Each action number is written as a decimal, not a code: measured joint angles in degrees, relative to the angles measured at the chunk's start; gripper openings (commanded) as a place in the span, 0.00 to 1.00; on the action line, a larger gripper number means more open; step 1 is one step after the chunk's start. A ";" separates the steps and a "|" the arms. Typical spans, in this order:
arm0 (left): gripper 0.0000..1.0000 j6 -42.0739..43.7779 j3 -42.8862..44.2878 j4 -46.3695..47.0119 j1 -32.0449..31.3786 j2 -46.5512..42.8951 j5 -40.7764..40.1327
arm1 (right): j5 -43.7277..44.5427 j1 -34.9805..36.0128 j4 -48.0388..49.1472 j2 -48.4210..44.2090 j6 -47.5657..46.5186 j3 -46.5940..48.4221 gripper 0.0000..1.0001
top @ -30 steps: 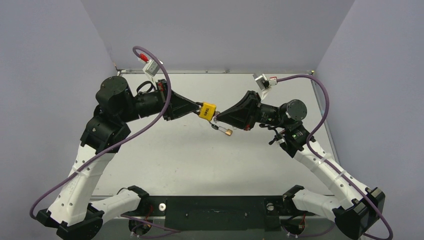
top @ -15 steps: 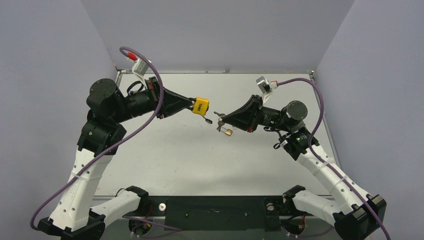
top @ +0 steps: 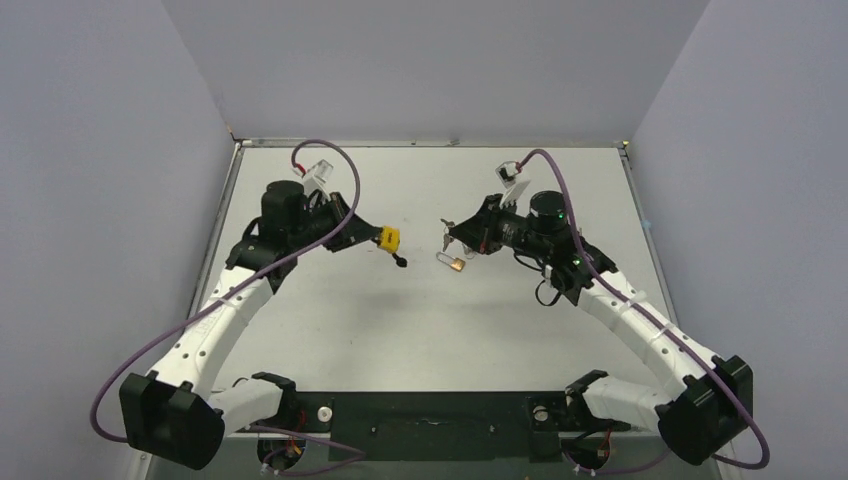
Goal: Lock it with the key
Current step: Place the lock at the center of the board.
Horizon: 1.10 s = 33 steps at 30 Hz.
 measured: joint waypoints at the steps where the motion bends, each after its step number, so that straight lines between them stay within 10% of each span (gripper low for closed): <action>1: 0.00 -0.39 -2.49 0.31 0.15 0.50 -1.68 | 1.90 0.90 -0.92 1.33 -0.44 0.37 0.00; 25: 0.00 -5.25 -29.35 -0.57 28.74 2.19 -11.26 | 18.69 24.59 -6.88 51.41 -1.07 33.24 0.00; 33: 0.19 -6.12 -30.36 -0.74 35.63 5.01 -8.24 | 20.76 29.18 -8.94 61.02 0.70 43.43 0.00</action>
